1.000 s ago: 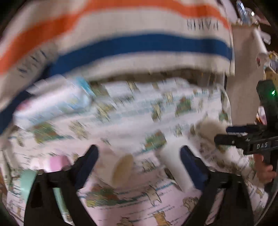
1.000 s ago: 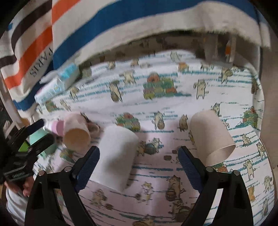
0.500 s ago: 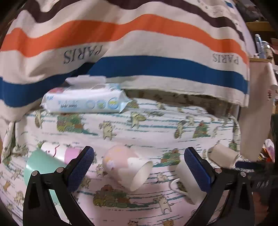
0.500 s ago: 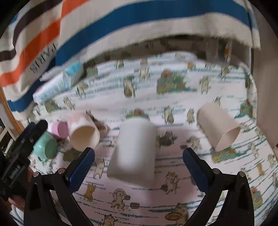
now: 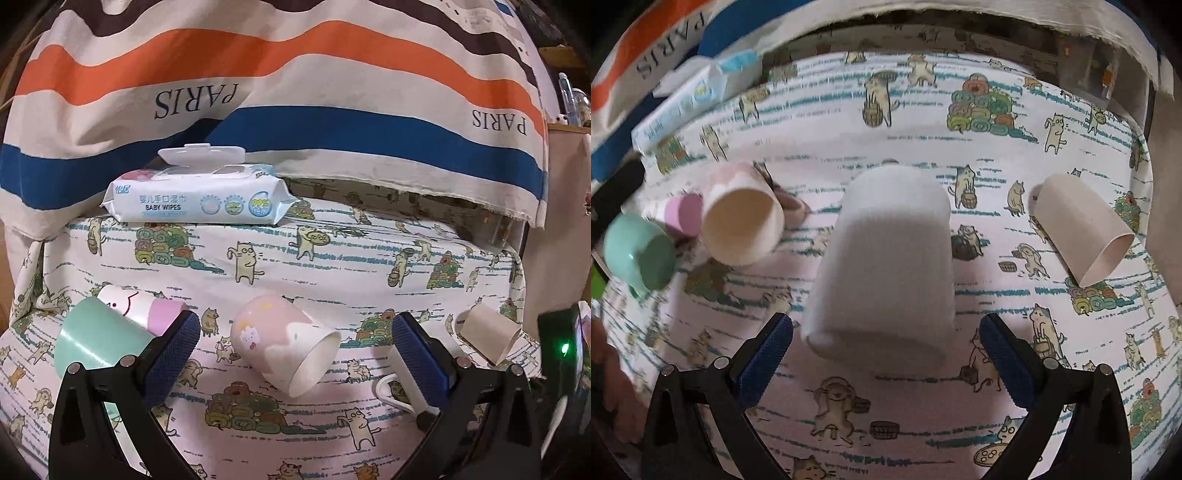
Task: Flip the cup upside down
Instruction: 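Rotate the held white mug bottom up with the right tool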
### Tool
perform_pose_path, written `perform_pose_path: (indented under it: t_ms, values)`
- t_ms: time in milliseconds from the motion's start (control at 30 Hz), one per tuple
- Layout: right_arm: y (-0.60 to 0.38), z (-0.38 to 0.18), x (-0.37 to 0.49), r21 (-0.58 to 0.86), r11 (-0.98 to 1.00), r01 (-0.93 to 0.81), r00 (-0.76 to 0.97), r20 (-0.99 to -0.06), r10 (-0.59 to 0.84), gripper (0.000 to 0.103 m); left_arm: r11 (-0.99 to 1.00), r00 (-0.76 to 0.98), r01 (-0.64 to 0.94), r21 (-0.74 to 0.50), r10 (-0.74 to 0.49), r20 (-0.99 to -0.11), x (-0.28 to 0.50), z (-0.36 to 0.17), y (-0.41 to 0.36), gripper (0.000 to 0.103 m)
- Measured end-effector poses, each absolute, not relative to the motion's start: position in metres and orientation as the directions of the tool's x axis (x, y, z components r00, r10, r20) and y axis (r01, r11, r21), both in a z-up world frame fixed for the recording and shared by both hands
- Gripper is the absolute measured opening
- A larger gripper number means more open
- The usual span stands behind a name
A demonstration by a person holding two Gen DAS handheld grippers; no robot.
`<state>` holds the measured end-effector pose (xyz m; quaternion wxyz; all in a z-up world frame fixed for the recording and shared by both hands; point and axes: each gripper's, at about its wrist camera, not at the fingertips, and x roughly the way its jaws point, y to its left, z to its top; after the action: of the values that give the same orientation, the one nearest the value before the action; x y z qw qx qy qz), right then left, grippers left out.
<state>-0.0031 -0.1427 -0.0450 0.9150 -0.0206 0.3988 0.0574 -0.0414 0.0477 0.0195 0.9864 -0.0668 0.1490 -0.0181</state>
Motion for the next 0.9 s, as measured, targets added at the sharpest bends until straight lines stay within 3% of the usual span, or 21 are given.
perform_pose_path:
  t_ms: [200,433,900]
  values:
    - [-0.138,-0.048,0.000,-0.019,0.994,-0.109,0.682,-0.728,0.060,0.100,0.986,0.948,0.009,-0.164,-0.061,-0.313,-0.038,0.017,0.053,0.103]
    - [-0.140,-0.052,0.005,0.013,0.994,-0.110,0.658,-0.748,0.083,0.079,0.987,0.949,0.005,-0.160,-0.055,-0.311,-0.039,0.018,0.053,0.103]
    - [-0.151,-0.028,-0.002,0.021,0.993,-0.112,0.682,-0.726,0.092,0.079,0.988,0.954,0.002,-0.151,-0.047,-0.297,-0.041,0.020,0.053,0.103]
